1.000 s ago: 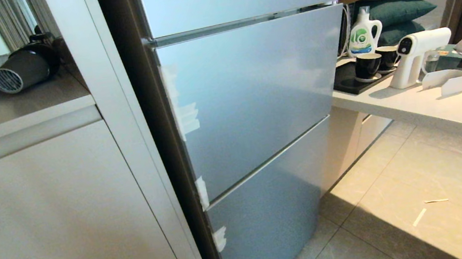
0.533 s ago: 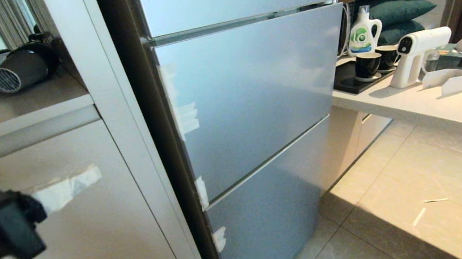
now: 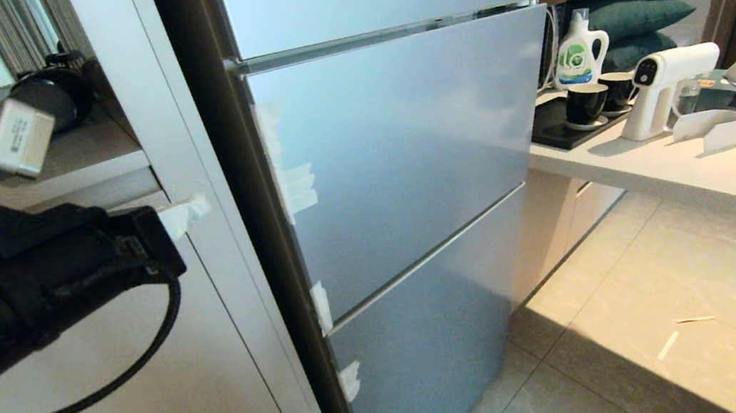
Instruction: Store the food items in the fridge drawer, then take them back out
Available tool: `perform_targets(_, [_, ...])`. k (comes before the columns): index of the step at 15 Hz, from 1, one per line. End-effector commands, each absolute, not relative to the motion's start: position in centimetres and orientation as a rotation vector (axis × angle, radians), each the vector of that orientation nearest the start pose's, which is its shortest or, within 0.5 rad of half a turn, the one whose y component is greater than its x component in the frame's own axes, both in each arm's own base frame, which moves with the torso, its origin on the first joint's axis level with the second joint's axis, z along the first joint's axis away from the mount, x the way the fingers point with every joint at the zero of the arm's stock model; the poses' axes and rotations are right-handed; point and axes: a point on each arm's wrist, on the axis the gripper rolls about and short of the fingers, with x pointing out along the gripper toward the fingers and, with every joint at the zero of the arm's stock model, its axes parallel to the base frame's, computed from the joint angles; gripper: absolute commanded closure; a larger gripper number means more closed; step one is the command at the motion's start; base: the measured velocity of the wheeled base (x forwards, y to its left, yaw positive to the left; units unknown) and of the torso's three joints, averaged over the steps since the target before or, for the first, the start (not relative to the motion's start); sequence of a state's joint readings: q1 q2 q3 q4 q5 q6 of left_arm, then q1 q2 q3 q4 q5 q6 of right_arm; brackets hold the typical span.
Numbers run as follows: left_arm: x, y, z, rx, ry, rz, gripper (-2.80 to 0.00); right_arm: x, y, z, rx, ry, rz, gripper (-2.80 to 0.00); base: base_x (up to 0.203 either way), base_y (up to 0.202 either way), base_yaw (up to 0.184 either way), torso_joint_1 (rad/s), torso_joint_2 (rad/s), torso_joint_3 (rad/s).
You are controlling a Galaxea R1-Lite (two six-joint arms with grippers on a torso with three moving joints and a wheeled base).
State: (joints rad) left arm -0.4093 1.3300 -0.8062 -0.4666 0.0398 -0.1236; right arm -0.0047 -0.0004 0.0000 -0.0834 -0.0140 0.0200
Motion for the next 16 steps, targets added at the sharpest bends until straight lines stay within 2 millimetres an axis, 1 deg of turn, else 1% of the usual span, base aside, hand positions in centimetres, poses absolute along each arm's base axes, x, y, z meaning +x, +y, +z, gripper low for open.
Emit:
perform_targets(1, [21.3,-10.2,26.3,-0.115,0.092,-0.366,0.0,-2.1,0.0,7.6,0.02,-0.055,-0.019,0.0,0.0,0.0,0.0,0.0,0.0,0.0])
perform_targets(3, [21.9,-10.9,26.6,-0.134,0.086,-0.339,0.0,-2.1,0.0,7.6,0.02,-0.055,-0.018,0.0,0.0,0.0,0.0,0.0,0.0,0.0])
perform_targets(6, [23.4,-11.7,26.5,-0.153,0.02,-0.265,0.0,-2.1,0.0,7.6,0.02,-0.055,-0.018,0.0,0.0,0.0,0.0,0.0,0.0,0.0])
perform_targets(10, [24.5,-13.1,26.1,-0.158,0.013,-0.259,0.0,-2.1,0.0,7.6,0.02,-0.055,-0.019,0.0,0.0,0.0,0.0,0.0,0.0,0.0])
perform_targets(13, [25.6,-14.2,26.3,-0.184,-0.052,-0.253,0.0,-2.1,0.0,7.6,0.02,-0.055,-0.018,0.0,0.0,0.0,0.0,0.0,0.0,0.0])
perform_targets(16, [26.4,-14.7,25.8,-0.193,-0.074,-0.219,0.0,-2.1,0.0,7.6,0.02,-0.055,-0.019,0.0,0.0,0.0,0.0,0.0,0.0,0.0])
